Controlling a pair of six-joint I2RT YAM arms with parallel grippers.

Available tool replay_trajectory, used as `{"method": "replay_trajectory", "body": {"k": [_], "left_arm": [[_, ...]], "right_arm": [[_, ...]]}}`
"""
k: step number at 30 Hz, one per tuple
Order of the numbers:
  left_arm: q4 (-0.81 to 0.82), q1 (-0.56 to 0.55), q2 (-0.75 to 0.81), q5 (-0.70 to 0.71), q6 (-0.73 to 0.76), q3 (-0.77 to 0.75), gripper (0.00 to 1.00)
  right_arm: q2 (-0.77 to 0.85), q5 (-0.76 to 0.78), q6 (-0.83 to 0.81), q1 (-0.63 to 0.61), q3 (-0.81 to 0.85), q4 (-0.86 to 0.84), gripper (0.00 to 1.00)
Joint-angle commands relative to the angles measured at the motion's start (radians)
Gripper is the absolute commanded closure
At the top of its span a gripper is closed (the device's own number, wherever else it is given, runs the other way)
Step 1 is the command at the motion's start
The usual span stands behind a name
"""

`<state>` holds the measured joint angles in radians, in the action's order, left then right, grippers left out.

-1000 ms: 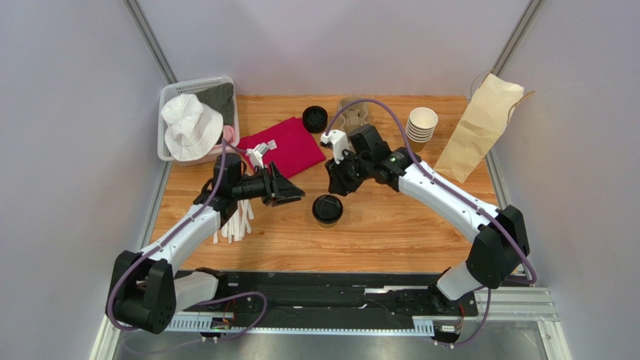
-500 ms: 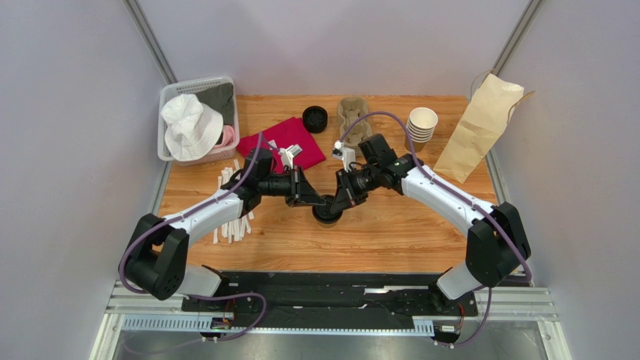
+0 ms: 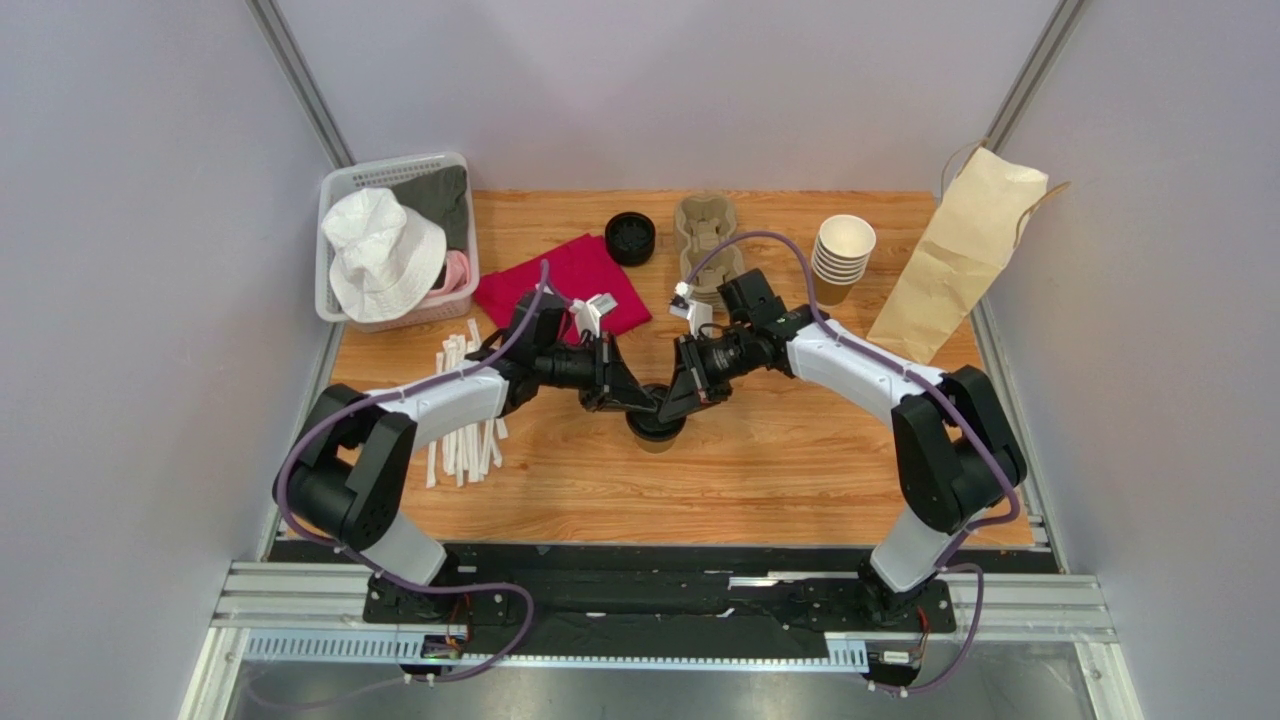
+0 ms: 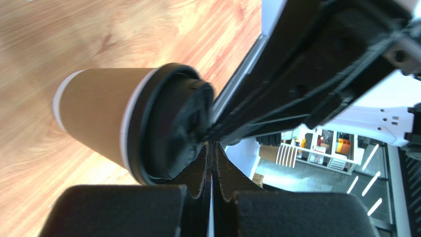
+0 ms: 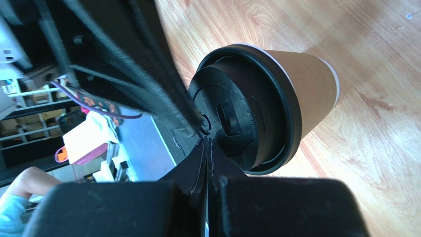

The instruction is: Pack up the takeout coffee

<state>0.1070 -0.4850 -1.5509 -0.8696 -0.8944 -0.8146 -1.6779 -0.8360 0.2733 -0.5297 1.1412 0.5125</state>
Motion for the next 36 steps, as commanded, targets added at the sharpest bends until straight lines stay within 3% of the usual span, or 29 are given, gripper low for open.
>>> {"method": "replay_trajectory", "body": {"k": [1, 36], "left_arm": [[0.01, 0.011, -0.035, -0.003, 0.045, -0.021, 1.0], [-0.072, 0.089, -0.294, 0.017, 0.054, -0.003, 1.0]], "right_arm": [[-0.043, -0.011, 0.003, 0.017, 0.008, -0.048, 1.0], [-0.269, -0.058, 0.063, 0.106, -0.001, -0.085, 1.0]]}}
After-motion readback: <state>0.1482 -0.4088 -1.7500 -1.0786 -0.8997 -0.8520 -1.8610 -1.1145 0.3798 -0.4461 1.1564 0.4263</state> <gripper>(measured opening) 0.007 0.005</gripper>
